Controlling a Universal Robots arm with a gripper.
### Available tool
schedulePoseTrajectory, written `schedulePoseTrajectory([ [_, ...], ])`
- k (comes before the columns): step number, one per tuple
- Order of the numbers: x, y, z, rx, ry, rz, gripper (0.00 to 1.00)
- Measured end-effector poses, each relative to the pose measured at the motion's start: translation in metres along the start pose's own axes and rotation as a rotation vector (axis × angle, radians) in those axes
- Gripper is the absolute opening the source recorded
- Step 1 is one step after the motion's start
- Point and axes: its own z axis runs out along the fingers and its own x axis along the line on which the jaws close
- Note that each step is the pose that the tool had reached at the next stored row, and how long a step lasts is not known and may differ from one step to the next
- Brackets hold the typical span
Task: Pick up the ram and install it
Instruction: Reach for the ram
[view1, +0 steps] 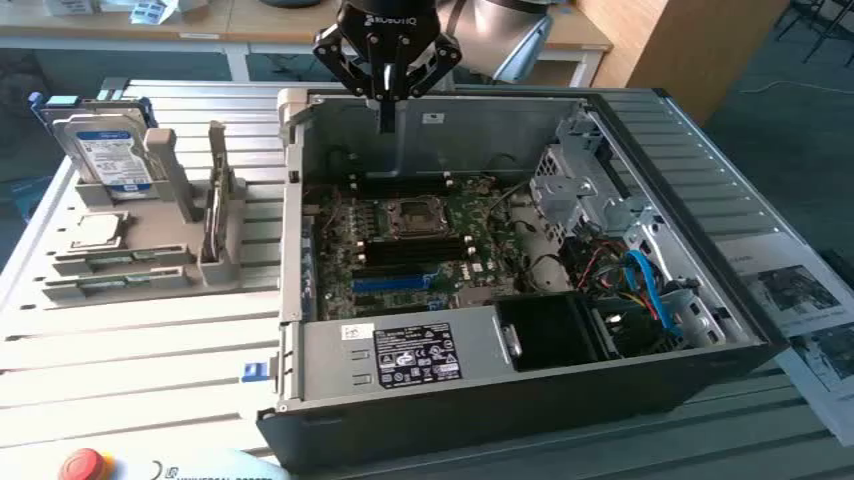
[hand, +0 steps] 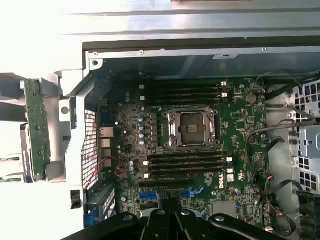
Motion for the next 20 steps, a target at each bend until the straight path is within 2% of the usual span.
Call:
schedulePoseTrajectory([
  [20,0.0019,-0.0002,-0.0001,0.0001,0.0,0.0,0.11],
])
